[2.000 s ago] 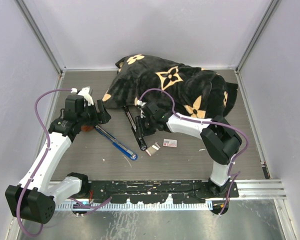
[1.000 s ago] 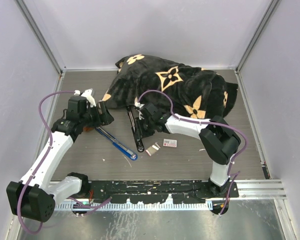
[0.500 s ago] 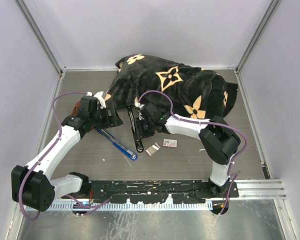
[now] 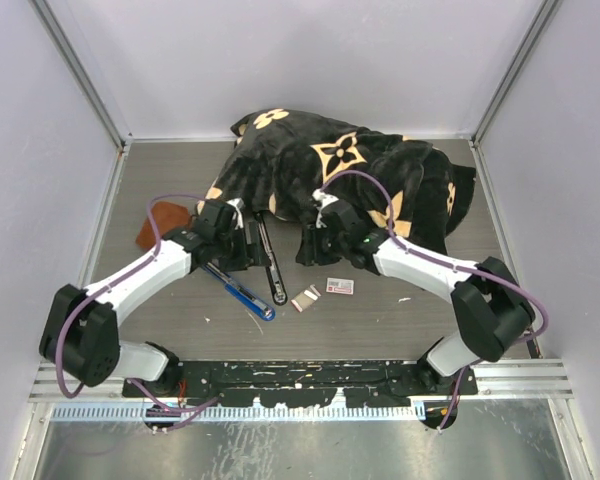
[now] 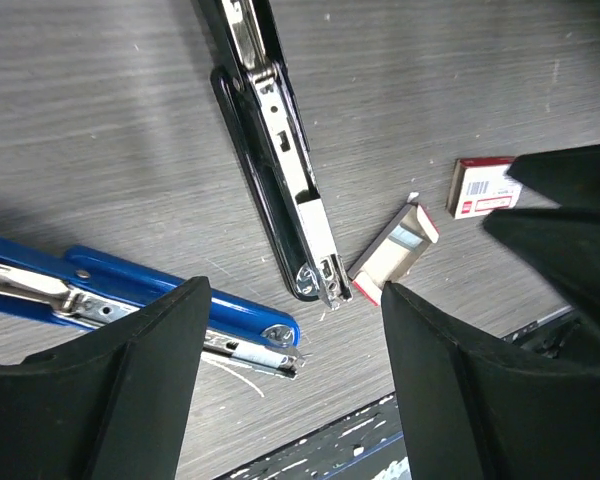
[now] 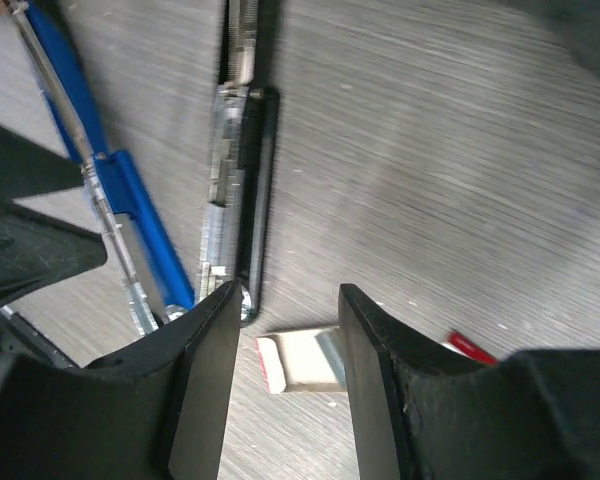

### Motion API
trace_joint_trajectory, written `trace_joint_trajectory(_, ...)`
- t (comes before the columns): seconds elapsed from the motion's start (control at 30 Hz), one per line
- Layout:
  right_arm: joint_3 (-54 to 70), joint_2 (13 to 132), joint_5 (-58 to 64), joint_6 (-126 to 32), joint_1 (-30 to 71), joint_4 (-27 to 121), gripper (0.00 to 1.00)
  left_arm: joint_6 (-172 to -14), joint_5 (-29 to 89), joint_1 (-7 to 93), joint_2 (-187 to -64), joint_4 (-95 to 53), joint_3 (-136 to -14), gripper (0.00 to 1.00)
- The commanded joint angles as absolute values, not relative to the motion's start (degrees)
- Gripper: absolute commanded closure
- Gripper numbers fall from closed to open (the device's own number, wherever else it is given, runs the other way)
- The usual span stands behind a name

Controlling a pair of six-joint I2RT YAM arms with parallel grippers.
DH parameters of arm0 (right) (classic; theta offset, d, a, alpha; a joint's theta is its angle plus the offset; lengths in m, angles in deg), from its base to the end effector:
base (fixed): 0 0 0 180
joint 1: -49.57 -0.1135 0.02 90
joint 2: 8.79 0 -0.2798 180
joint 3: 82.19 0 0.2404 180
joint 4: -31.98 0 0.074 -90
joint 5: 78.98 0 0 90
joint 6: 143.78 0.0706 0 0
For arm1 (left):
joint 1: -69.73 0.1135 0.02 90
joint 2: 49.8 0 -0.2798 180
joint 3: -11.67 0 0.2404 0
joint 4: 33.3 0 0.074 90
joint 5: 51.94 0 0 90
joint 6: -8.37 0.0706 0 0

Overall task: Load the staples into the stapler
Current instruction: Adjust the stapler at the center of the board.

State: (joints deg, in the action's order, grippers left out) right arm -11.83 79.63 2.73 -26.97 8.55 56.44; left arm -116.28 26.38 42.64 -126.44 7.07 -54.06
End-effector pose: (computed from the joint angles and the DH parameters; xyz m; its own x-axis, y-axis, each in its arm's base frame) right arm 0.2550 0.2353 0.2214 -0.7842 -0.0906 -0.6139 -0.4212 0.8042 0.4194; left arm 0.2436 -0.1407 0.2286 -0.8891 -0.1706 -0.4248 0.0647 0.8718 -0.4856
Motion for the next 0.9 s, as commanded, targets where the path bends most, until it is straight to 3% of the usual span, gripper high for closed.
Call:
trace_joint_trajectory(0.0,-16.2,74.6,4.5,-25.6,11.3,52.3,0.51,-122.2,28.6,40.3,-129.6,4.1,-55.5,0.29)
trace_joint_trajectory(0.87,-22.6,70.3,-0.7,-26.0,13.6,47.7,0.50,-125.2,32.2,36.3,-140.2,3.8,-59.1,0.30)
